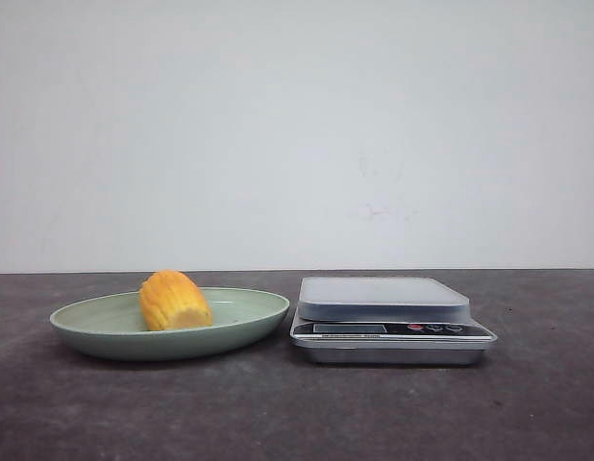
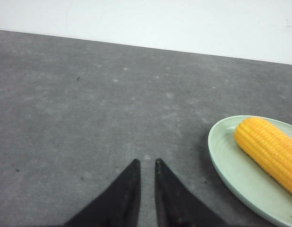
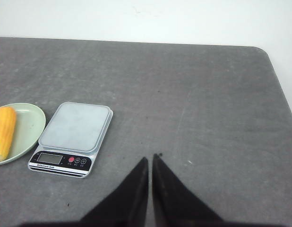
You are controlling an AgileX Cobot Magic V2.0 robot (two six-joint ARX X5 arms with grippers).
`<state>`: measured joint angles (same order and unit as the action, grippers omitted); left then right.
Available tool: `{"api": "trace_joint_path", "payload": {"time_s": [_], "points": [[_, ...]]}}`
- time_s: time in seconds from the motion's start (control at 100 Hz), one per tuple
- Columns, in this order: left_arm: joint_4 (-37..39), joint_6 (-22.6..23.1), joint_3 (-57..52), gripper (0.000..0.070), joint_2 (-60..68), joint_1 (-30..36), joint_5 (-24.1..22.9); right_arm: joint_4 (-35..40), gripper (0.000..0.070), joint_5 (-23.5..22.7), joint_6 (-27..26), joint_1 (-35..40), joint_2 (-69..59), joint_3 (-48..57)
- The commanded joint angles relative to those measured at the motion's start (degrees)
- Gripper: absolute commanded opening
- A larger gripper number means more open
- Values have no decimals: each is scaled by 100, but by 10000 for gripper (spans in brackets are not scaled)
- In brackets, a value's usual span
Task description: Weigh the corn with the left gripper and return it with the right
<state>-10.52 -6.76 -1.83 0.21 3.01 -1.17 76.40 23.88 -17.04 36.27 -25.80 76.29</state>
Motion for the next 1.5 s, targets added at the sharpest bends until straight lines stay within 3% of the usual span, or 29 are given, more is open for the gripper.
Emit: {"api": "trace_joint_path", "payload": {"time_s": [0.0, 0.62, 0.7, 0.77, 0.99, 1.07, 1.23, 1.49], "points": [[26, 70, 92, 12, -2, -4, 11, -50, 7, 17, -92, 35, -17, 66], [26, 70, 92, 12, -2, -4, 13, -201, 7, 133, -17, -9, -17, 48], [26, 70, 92, 12, -2, -4, 11, -704, 7, 205, 282, -387, 48, -96], [26, 70, 92, 12, -2, -4, 13, -1416, 7, -46, 638, -942, 181, -466], [24, 70, 92, 12, -2, -4, 11, -4079, 7, -2041, 1375, -2743, 1058, -2743], [24, 70, 92, 12, -2, -4, 11, -4782, 7, -2527, 1499, -3182, 1322, -3617], [24, 70, 92, 12, -2, -4, 11, -5534, 7, -2605, 1464, -3648, 1759, -5049], [24, 70, 92, 12, -2, -4, 11, -6210, 7, -2601, 1491, -3689, 2411, -6662]]}}
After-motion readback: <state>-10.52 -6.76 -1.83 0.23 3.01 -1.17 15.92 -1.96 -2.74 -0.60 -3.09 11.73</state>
